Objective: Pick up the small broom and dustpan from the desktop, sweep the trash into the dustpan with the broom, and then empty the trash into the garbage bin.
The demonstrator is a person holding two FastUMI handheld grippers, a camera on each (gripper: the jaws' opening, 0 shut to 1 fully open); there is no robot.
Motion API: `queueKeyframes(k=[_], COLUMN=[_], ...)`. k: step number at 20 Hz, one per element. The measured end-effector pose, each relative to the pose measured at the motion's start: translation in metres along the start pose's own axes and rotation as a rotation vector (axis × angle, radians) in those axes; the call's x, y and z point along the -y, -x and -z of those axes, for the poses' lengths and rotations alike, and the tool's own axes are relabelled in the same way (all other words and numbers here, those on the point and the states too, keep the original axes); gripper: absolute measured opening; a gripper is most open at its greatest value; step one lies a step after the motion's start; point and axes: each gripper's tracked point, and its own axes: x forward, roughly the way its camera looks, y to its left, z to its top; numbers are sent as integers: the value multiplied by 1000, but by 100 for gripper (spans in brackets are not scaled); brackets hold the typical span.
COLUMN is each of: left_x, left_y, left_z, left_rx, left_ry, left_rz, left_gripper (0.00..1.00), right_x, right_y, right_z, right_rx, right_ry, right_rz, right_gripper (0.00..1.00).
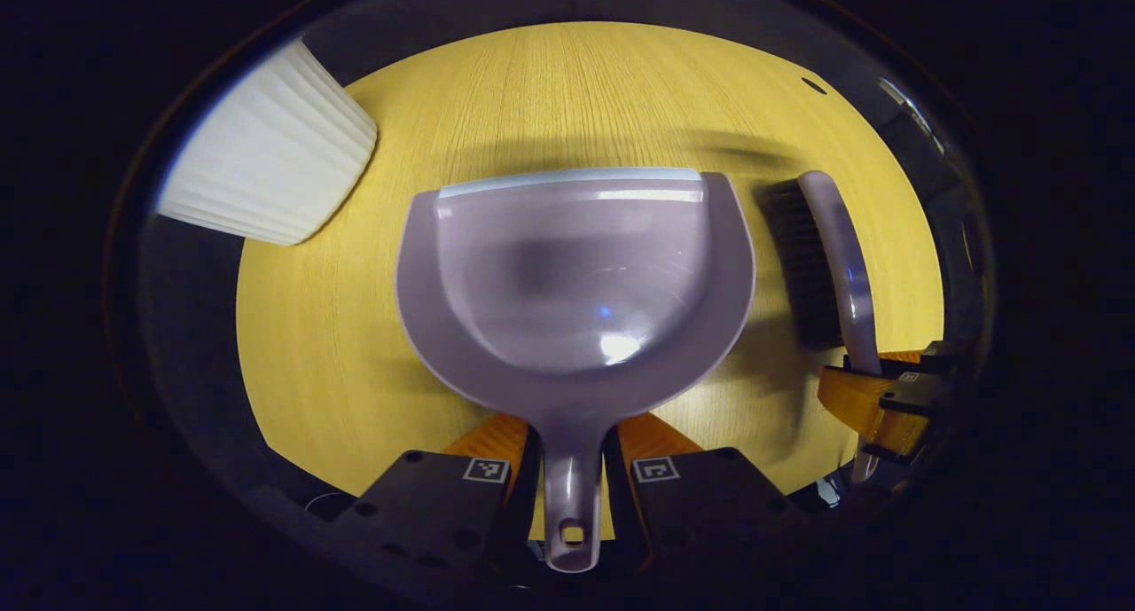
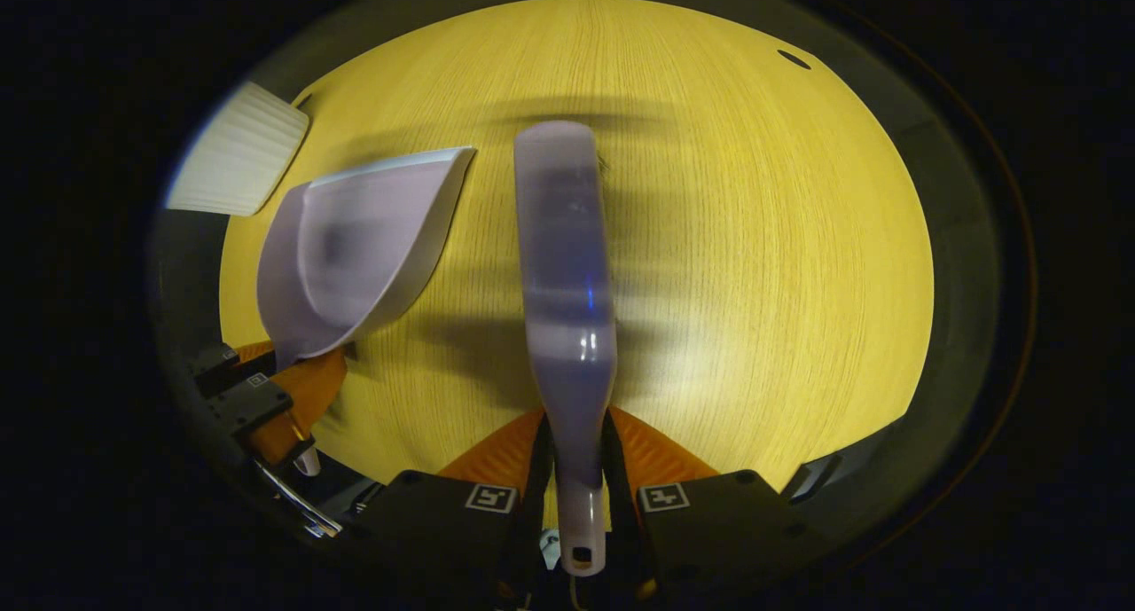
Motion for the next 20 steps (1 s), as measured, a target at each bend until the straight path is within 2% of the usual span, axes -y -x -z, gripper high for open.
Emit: queueKeyframes(k=[2,3,4,5,7,8,9,12,17,20], left_x=[-3,-4,-4,-4,-6,-5,-5,2,-2,2], left_y=[9,12,16,22,30,34,38,50,87,116], left_z=[-1,-2,-2,0,1,-1,1,0,-5,-7], left_rx=[5,14,15,11,9,20,16,26,82,144], left_ry=[-25,-20,-9,-5,-8,-12,-10,-1,-31,-26], left_rz=[-21,-24,-29,-32,-41,-40,-38,1,-21,8], left_gripper=[40,50,52,58,63,62,66,66,66,66], right_x=[2,2,2,3,4,4,4,1,3,2], right_y=[5,9,13,13,16,19,21,35,64,90], right_z=[-1,-1,0,1,0,-2,-3,-5,-8,-6], right_rx=[12,16,18,20,30,41,51,66,107,143], right_ry=[8,5,-1,-2,0,0,-4,2,5,18], right_rz=[6,2,1,2,5,6,6,-9,-20,-30], right_gripper=[52,58,70,80,81,94,95,95,95,95])
